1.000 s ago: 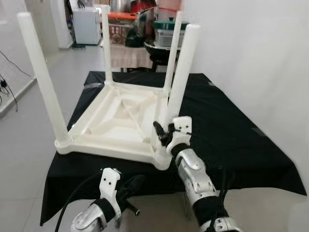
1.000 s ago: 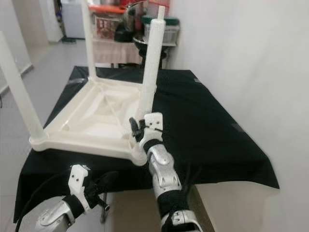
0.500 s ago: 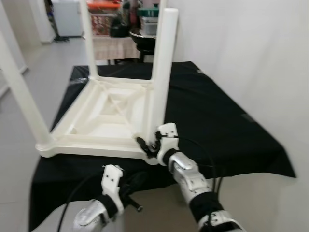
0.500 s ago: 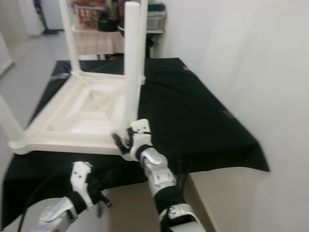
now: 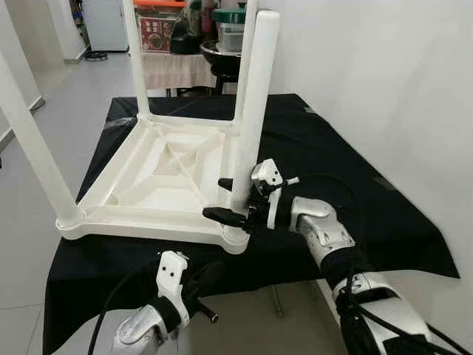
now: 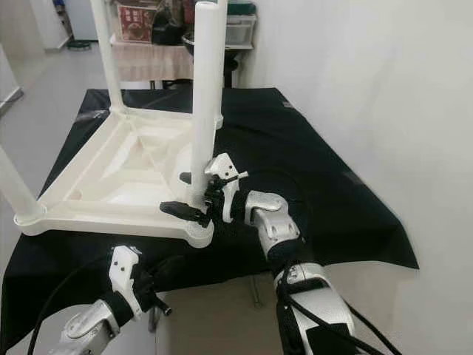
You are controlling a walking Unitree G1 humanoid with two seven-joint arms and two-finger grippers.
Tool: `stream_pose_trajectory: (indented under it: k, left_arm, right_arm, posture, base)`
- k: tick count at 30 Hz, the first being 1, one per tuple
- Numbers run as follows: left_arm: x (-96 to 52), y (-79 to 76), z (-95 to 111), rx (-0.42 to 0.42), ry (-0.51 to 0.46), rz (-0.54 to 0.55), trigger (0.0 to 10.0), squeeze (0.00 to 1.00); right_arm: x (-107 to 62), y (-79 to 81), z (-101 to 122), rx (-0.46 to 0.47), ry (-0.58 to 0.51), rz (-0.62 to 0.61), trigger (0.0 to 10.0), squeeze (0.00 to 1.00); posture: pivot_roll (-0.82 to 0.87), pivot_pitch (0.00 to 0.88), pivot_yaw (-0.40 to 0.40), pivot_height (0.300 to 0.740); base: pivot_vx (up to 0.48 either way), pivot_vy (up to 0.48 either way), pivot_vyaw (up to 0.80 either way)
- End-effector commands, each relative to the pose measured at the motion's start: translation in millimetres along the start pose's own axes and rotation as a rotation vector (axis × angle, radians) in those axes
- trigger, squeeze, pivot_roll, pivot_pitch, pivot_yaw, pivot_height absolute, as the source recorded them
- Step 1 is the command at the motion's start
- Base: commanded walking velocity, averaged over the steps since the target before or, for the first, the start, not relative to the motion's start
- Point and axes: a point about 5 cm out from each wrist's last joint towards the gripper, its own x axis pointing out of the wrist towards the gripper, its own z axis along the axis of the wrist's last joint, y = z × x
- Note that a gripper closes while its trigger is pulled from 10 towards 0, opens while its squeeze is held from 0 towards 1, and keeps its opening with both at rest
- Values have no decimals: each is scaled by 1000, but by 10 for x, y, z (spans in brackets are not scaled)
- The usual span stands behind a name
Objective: Building children table
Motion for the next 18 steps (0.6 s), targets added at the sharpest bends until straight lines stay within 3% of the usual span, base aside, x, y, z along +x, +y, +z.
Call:
stream_pose_trajectory:
  k: [1, 12, 14, 18]
  left_arm:
    - [-5, -6, -52, -4, 15, 5, 10000, 0]
    - [-29, -17, -53, -4, 18, 3, 10000, 0]
    - [-51, -29, -51, -7, 18, 1, 10000, 0]
    - [-65, -34, -49, -8, 18, 0, 10000, 0]
  right_arm:
    - [-6, 7, -58, 22, 15, 36, 0, 0]
    - [-97, -2, -112, 10, -13, 10, 0, 0]
    - [-230, -49, -184, -15, -39, -135, 0, 0]
    - [-252, -11, -252, -11, -66, -218, 0, 0]
  posture:
    - [79, 0, -103, 740]
    - [69, 0, -85, 740]
    - [60, 0, -82, 740]
    - [53, 0, -81, 740]
  base:
    - [0, 0, 0]
    - [0, 0, 0]
    - [0, 0, 0]
    - [0, 0, 0]
